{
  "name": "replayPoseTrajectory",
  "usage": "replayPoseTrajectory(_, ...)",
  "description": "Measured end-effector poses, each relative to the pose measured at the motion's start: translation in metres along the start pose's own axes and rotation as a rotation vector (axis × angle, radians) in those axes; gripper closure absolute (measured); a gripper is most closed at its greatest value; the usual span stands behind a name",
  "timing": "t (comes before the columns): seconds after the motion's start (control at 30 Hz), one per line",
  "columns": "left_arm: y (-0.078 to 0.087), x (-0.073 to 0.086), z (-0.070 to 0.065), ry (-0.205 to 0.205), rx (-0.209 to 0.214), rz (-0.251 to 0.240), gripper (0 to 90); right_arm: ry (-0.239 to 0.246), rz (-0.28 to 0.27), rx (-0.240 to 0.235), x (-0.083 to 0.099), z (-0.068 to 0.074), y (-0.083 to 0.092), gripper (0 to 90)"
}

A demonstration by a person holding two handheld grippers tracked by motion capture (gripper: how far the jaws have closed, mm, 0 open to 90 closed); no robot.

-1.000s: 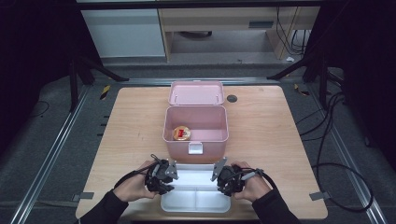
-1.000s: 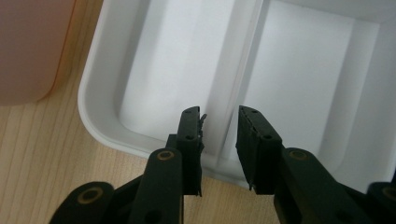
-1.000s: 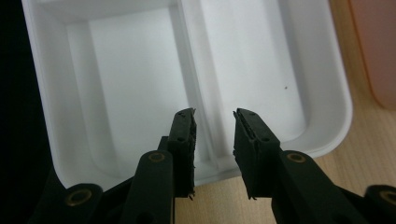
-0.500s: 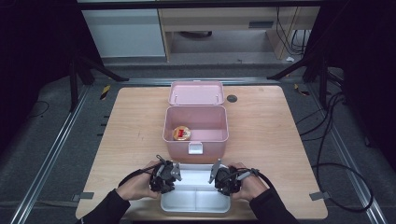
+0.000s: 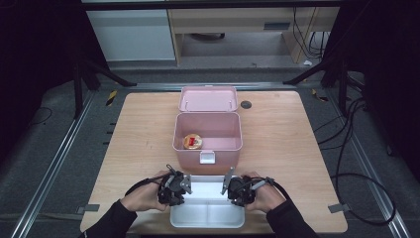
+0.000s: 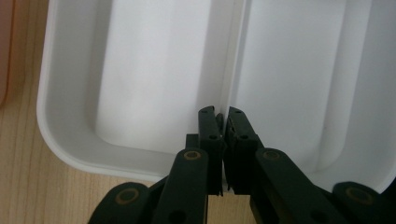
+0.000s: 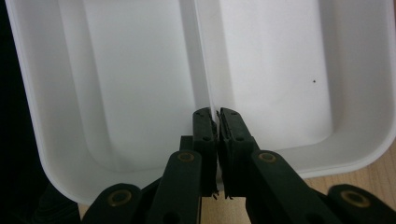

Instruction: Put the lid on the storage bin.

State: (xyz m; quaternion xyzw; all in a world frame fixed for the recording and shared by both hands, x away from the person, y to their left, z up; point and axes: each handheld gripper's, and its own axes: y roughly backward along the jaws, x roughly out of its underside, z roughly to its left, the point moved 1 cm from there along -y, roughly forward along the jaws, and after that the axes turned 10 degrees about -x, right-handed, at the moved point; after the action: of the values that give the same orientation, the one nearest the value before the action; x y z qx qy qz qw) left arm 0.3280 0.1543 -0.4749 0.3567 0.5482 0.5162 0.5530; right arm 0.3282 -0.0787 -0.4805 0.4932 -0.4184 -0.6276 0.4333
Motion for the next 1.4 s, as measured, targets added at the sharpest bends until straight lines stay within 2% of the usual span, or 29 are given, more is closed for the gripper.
replayPoseTrajectory(0.13, 0.005, -0.001, 0.000, -0.005, 0.001, -0.001, 86.6, 0.008, 0.005, -0.002, -0.001, 0.003, 0.003, 86.7)
replayPoseTrajectory(0.3, 0.019, -0.002, 0.004, -0.004, 0.003, -0.022, 86.4, 0.015, -0.014, -0.009, -0.003, 0.005, 0.017, 87.0)
replayPoseTrajectory(0.47, 0.029, -0.007, 0.006, -0.016, 0.005, -0.024, 86.7, 0.013, -0.015, -0.005, -0.005, 0.006, 0.030, 87.0)
replayPoseTrajectory(0.77, 0.063, -0.015, 0.006, -0.036, -0.004, -0.031, 87.1, 0.037, -0.042, -0.013, -0.008, 0.014, 0.062, 87.5)
replayPoseTrajectory(1.0, 0.082, -0.016, 0.009, -0.042, -0.015, -0.047, 87.6, 0.054, -0.068, -0.008, -0.012, 0.017, 0.083, 87.5)
replayPoseTrajectory(1.1, 0.095, -0.019, 0.013, -0.047, -0.027, -0.043, 87.7, 0.066, -0.072, 0.008, -0.017, 0.017, 0.096, 87.7)
replayPoseTrajectory(1.2, 0.101, -0.021, 0.015, -0.051, -0.035, -0.043, 87.9, 0.076, -0.083, 0.020, -0.019, 0.016, 0.105, 87.7)
replayPoseTrajectory(1.23, 0.107, -0.023, 0.018, -0.054, -0.037, -0.043, 87.9, 0.078, -0.085, 0.017, -0.020, 0.016, 0.108, 87.7)
replayPoseTrajectory(1.4, 0.119, -0.026, 0.029, -0.050, -0.050, -0.051, 87.9, 0.086, -0.092, 0.038, -0.025, 0.011, 0.125, 87.7)
